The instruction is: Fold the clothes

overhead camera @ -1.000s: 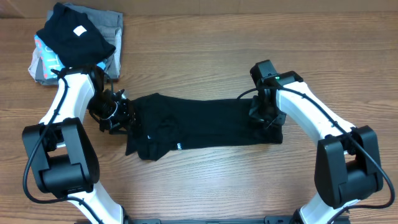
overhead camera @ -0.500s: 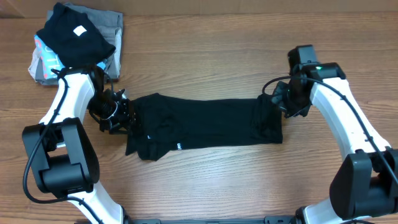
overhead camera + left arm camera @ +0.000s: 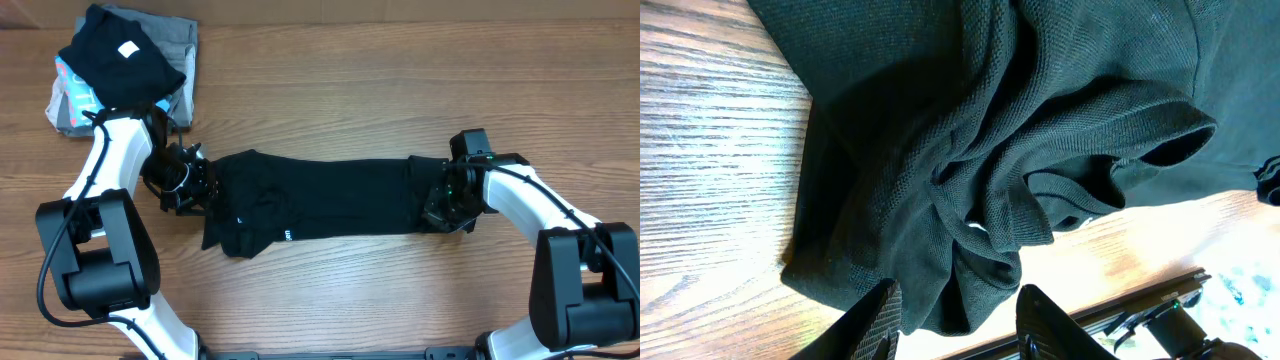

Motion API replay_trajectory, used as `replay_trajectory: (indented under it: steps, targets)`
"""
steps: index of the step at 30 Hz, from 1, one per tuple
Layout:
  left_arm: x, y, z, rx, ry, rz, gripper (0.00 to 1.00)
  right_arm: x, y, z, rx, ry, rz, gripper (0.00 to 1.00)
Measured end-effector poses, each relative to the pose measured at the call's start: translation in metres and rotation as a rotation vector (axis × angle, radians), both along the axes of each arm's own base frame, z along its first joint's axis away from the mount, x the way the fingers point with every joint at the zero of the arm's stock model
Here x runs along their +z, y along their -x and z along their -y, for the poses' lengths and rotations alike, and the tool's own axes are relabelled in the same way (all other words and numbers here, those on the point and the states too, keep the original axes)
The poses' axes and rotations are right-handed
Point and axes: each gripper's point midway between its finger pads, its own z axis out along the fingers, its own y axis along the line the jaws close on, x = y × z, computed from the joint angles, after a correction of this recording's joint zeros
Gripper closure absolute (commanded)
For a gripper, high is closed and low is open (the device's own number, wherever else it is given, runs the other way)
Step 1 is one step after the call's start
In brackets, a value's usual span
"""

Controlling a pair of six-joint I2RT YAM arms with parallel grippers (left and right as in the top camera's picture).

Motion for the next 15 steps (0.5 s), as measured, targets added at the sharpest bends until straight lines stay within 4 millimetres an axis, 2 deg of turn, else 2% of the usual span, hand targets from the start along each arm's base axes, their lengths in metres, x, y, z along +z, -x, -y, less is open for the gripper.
replay_trajectory:
  steps: [5, 6, 7, 9, 10, 13, 15]
  targets:
    - [0.0, 0.0, 0.0, 0.0, 0.0, 0.001, 0.59, 0.006, 0.017, 0.004, -0.039, 0.023, -0.077, 0.95]
    - [0.0, 0.0, 0.0, 0.0, 0.0, 0.001, 0.59, 0.01, 0.017, 0.005, -0.044, 0.029, -0.081, 0.89]
    - [0.0, 0.0, 0.0, 0.0, 0.0, 0.001, 0.58, 0.017, 0.014, 0.006, -0.054, 0.033, -0.07, 0.69]
    - [0.0, 0.0, 0.0, 0.0, 0.0, 0.001, 0.59, 0.034, 0.002, 0.008, -0.055, 0.046, -0.027, 0.41]
    - [0.0, 0.0, 0.0, 0.0, 0.0, 0.001, 0.59, 0.042, -0.006, 0.009, -0.054, 0.054, 0.004, 0.31]
    - [0.0, 0.0, 0.0, 0.0, 0.0, 0.001, 0.58, 0.06, -0.025, 0.015, -0.068, 0.07, 0.077, 0.27]
    - [0.0, 0.0, 0.0, 0.0, 0.0, 0.001, 0.58, 0.064, -0.031, 0.03, -0.102, 0.078, 0.096, 0.26]
